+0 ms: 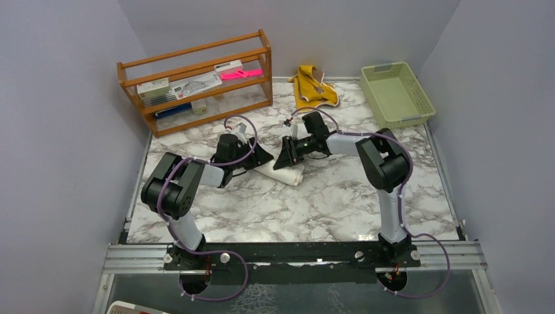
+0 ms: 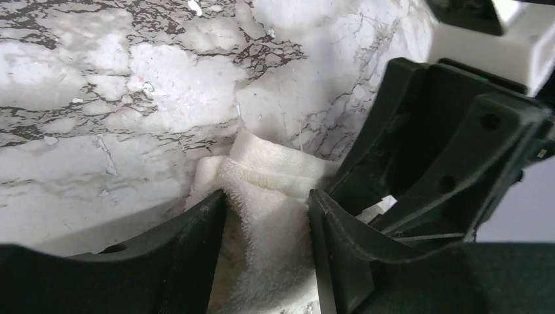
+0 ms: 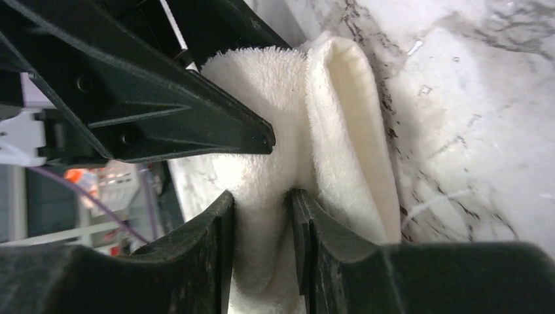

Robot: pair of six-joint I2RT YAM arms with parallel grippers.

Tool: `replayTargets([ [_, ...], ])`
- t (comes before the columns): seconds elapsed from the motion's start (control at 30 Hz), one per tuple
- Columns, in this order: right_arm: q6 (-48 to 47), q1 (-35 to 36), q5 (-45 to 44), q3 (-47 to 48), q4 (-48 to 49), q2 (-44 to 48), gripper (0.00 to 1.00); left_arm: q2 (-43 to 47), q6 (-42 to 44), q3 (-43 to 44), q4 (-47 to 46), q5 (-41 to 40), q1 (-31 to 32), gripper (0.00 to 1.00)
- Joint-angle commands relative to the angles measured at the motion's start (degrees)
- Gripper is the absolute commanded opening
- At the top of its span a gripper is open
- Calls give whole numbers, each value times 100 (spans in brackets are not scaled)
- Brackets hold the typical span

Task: Roll the towels
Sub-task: Roll the towel at the center of the board.

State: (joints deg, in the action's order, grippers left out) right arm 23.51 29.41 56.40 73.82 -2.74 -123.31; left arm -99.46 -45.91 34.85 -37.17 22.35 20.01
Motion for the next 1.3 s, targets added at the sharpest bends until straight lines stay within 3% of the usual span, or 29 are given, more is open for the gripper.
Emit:
replayTargets([
  [0.0, -745, 7, -1468, -245, -284, 597, 37, -186, 206, -235, 240, -214, 52, 51],
  [0.2, -1467, 193, -2494, -559, 54, 1395, 45, -347, 469, -214, 465, -695, 220, 50],
  [0.3, -1896, 332, -2877, -1047, 673, 1899, 54, -506, 503, -136, 506, -824, 321, 49],
  [0.4, -2411, 468, -2900, -1860, 1908, 2482, 60, -609, 521, -66, 543, -884, 397, 49],
  [0.47, -2984, 591, -2511, -2628, 3100, 2834, 77, -642, 538, -30, 579, -906, 426, 49],
  [0.57, -4737, 1062, -2167, -3720, 4154, 3253, 88, -654, 572, 3, 660, -930, 432, 48],
  [0.77, -6307, 1565, -3117, -3652, 3509, 2957, 85, -657, 625, 36, 763, -979, 429, 48],
  [1.27, -6725, 1988, -5555, -3091, 3444, 1987, 57, -655, 797, 206, 965, -905, 429, 48],
])
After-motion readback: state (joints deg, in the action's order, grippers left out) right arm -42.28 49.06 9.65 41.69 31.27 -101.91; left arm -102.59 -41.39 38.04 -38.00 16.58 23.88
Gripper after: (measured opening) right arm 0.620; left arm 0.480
